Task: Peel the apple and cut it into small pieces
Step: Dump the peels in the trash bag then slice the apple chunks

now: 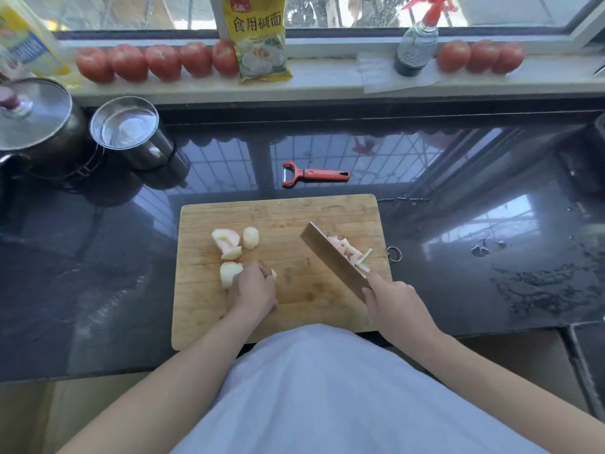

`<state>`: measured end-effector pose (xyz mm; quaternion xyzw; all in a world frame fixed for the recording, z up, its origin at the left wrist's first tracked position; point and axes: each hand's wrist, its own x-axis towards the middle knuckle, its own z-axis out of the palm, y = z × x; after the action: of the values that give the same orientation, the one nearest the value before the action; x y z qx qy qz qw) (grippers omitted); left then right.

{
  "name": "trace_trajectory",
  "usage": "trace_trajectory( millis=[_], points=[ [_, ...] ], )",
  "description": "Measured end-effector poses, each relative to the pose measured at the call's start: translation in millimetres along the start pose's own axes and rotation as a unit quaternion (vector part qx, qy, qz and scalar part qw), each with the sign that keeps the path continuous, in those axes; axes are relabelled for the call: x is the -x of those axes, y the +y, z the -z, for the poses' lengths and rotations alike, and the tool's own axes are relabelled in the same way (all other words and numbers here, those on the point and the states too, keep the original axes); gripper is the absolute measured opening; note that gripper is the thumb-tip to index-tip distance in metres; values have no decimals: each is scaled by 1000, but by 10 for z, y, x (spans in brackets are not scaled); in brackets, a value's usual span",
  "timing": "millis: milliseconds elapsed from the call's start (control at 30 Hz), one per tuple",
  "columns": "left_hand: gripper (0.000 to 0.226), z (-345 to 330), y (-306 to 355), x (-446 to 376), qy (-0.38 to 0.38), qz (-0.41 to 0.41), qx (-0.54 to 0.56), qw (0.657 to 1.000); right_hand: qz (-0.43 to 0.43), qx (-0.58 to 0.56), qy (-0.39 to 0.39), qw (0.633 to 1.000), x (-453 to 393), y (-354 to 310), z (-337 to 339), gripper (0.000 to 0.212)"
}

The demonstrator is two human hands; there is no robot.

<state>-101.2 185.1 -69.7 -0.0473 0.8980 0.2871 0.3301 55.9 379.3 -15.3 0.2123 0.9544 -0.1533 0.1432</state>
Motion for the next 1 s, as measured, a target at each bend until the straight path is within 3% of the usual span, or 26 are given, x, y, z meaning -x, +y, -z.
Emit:
trace_trajectory(
  millis=[133,200,367,500,567,600,700,833,933,1000],
  points=[
    [19,-222,71,70,-104,-51,-7,993,1,-33,-44,999,66,-121,-114,13],
    [15,-304,115,117,-114,-56,-5,992,-7,-39,-64,997,55,-177,-172,13],
    [15,-196,155,178,-153,110,185,965,15,-10,-84,996,129,-153,-197,14],
    [21,-240,116,224,-182,130,178,958,92,26,6,995,174,-110,-214,17],
    [22,-255,127,264,-183,124,169,960,89,79,-52,991,121,-121,-306,2],
    [21,-236,137,270,-180,119,173,961,67,80,-99,990,85,-153,-331,7],
    [19,-81,110,225,-137,93,183,969,63,78,-117,988,-24,-259,-299,4],
    [18,320,-113,275,13,10,83,996,79,-12,-48,996,18,-175,-304,18],
    [8,575,-315,310,109,-13,-1,994,134,-10,9,991,80,-120,-335,29],
    [18,628,-435,249,137,-31,-46,989,118,53,-61,990,57,-158,-327,16]
  ],
)
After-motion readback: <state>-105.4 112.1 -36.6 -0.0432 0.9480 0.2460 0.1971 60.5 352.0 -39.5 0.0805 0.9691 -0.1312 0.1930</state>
